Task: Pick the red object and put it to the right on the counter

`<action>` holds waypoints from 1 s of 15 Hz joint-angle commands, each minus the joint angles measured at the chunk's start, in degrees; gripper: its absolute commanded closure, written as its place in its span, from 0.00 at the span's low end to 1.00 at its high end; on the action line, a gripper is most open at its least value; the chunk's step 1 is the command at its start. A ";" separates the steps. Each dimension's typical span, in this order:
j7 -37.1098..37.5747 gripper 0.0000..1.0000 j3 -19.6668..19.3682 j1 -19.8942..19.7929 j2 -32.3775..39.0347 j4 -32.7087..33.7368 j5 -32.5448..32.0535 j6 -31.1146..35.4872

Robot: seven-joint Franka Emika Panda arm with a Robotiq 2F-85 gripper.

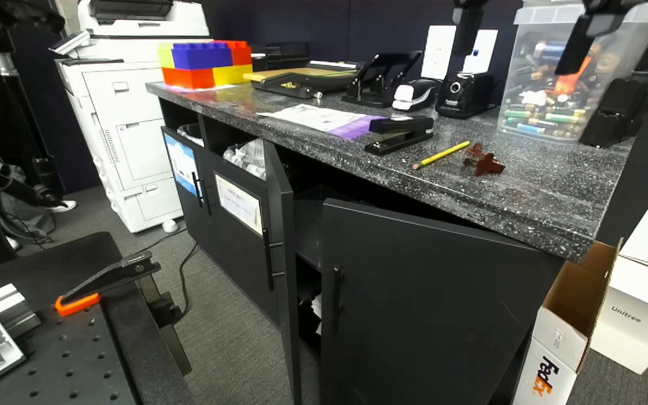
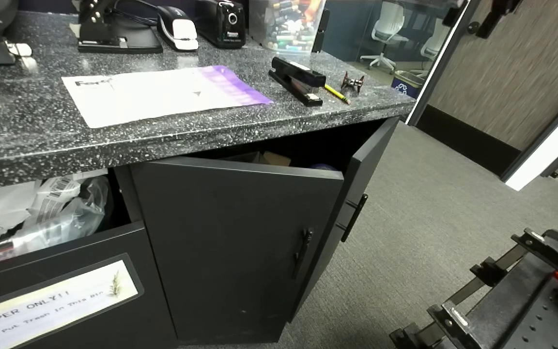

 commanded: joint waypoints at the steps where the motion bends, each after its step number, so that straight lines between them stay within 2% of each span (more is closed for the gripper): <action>1: 6.57 0.00 2.74 -1.01 12.81 14.59 0.09 -0.14; 9: 16.78 0.00 4.66 0.22 34.34 39.77 -0.99 -1.98; 15: 21.11 0.00 4.57 0.78 45.19 56.21 -1.39 -5.65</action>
